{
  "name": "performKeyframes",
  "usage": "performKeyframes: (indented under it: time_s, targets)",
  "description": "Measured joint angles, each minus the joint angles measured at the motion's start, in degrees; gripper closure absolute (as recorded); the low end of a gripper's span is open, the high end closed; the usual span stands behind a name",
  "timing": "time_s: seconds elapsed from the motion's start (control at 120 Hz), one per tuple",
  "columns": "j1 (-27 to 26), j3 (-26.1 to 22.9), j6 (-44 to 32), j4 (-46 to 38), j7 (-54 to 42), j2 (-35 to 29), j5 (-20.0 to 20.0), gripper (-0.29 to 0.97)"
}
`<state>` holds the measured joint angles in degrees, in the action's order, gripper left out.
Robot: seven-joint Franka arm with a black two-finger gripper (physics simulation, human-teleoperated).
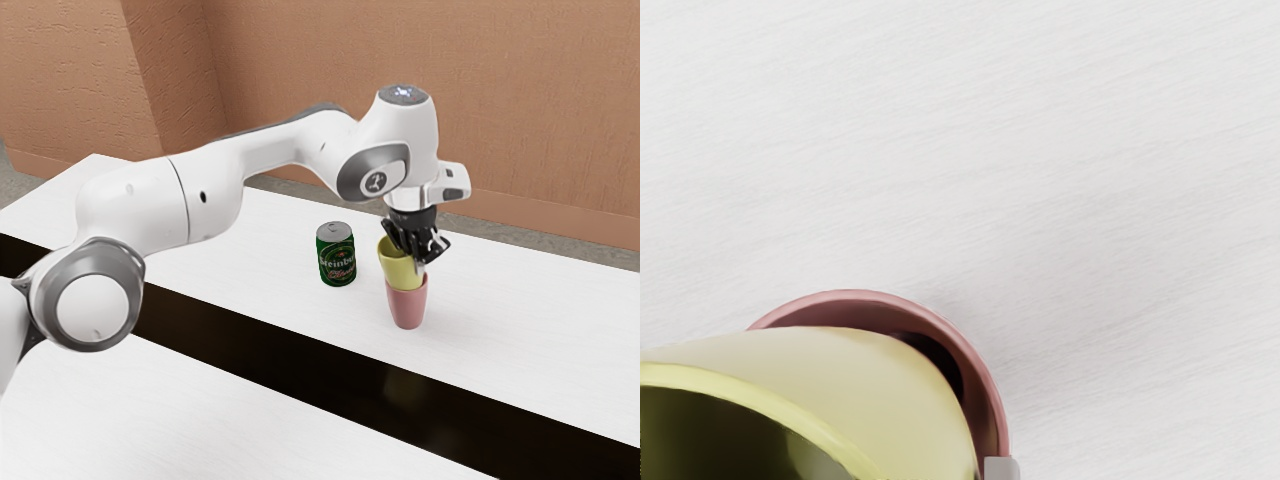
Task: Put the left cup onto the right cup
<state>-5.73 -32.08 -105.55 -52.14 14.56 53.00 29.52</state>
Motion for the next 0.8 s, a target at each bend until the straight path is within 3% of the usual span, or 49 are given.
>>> performKeyframes:
  time_s: [0.108, 0.3, 0.45, 0.592, 0.8]
  targets:
    - [0.09, 0.00, -0.62, 0.00, -0.05, 0.34, -0.09, 0.75]
    - [0.04, -0.04, -1.39, 0.00, -0.45, 0.21, -0.49, 0.35]
    - [-0.12, 0.03, -1.26, -0.78, -0.67, -3.50, -0.69, 0.17]
    - [-0.10, 2.81, -0.33, -7.03, -0.82, -13.21, -2.80, 0.09]
    - [1.90, 19.26, 2.97, -24.44, -1.04, -35.13, -16.13, 0.03]
